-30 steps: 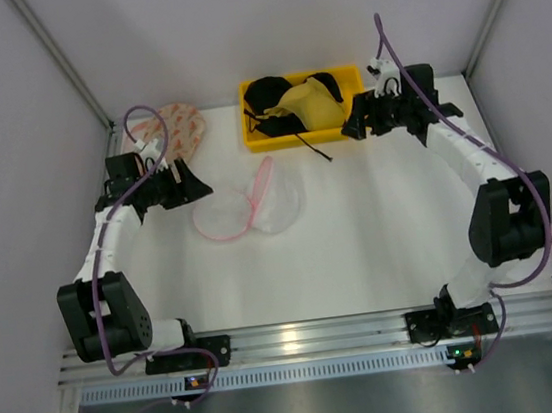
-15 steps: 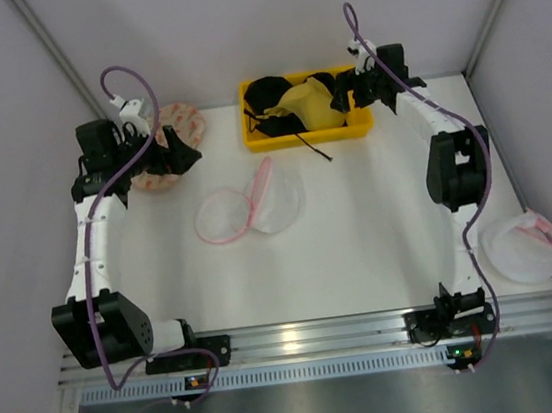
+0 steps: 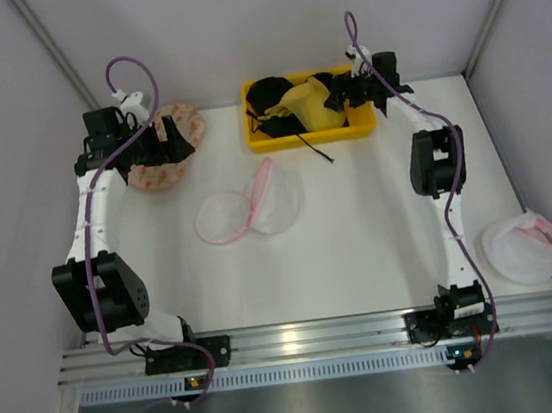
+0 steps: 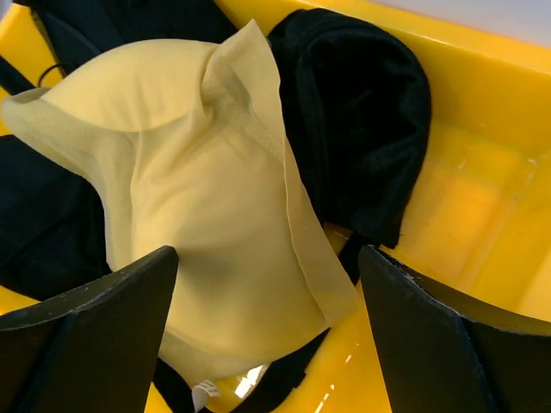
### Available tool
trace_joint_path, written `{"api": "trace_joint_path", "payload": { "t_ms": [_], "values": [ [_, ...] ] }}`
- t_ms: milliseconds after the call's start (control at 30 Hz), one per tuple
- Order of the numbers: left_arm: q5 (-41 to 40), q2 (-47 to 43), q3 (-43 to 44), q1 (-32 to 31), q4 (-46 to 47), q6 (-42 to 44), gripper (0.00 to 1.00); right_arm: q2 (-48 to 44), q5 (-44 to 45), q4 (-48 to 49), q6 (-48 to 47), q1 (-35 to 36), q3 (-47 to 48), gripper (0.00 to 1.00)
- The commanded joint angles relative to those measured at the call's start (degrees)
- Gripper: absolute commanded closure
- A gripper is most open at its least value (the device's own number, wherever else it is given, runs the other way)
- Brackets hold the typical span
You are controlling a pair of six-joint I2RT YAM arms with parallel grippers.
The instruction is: Place the bra in the laundry bag and zip it closed
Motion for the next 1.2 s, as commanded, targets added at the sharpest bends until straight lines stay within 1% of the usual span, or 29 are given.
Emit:
{"api": "trace_joint_path", "payload": {
  "t_ms": [0,133,233,333,400,433,500,533,600,633,667,700,833,1000,1100,1133,1167],
  "values": [
    [-2.7,1.1,3.9,-0.1,-0.4,-0.4,0.02,1.1,-4.4,1.9,3.0,-0.3,2.4,0.14],
    [-2.0,1.1,4.0,-0.1,-0.4,-0.4,0.02,0.7,-7.6,-0.9,4.4,-0.3,1.5,0.15],
    [-1.6,0.8,4.3,-0.1,-1.2,0.8,0.02,-1.4,-5.3,1.0,5.0,-0.3,-1.6,0.18],
    [-1.4,-0.6,3.2,-0.1,-1.3,0.6,0.02,-1.1,-5.0,-1.4,3.7,0.3,-0.1,0.19],
    [-1.4,-2.0,2.5,-0.1,-1.4,0.6,0.02,-0.4,-5.0,-4.0,2.0,0.7,2.4,0.25],
    [-1.5,-2.8,1.7,-0.1,-1.3,0.7,0.02,-0.3,-5.0,-4.3,1.2,1.0,2.6,0.32],
    [-2.2,-3.7,1.0,-0.1,-1.3,0.8,0.02,-0.4,-5.0,-5.2,0.0,1.2,2.6,0.42],
    [-2.2,-4.2,0.7,-0.1,-1.3,0.8,0.02,-0.3,-5.1,-5.4,-1.5,1.3,2.6,0.55],
    [-2.3,-4.4,0.3,-0.1,-1.3,0.7,0.02,-0.4,-5.8,-5.9,-2.6,1.2,2.6,0.69],
    [-2.4,-4.5,0.3,-0.1,-1.3,0.6,0.02,-0.5,-6.4,-5.7,-2.7,1.2,2.6,0.87],
    [-2.5,-4.7,0.2,-0.1,-1.3,0.5,0.02,-1.1,-8.1,-5.5,-2.4,1.1,2.5,0.97],
    [-2.4,-4.8,0.2,-0.1,-1.4,0.5,0.02,-1.7,-8.4,-4.5,-2.1,0.9,2.2,1.0],
    [-2.6,-5.3,0.2,-0.1,-1.3,0.8,0.02,-7.6,-9.3,0.9,-0.4,0.4,-2.6,1.0],
    [-1.8,-4.3,1.1,-0.2,-1.3,0.4,0.02,-17.5,-10.7,2.0,-0.7,-0.4,-3.8,1.0],
    [-0.9,-3.4,1.8,-0.1,-1.2,0.5,0.02,-24.0,-12.3,-1.3,-4.9,-1.3,-5.9,1.0],
    [-0.7,-2.9,2.4,-0.1,-1.2,0.5,0.03,-25.8,-12.8,-3.4,-9.8,-1.6,-7.5,1.0],
    [-0.6,-2.8,2.4,-0.1,-1.2,0.6,0.03,-29.3,-12.9,-5.5,-12.7,-1.6,-8.6,1.0]
  ]
}}
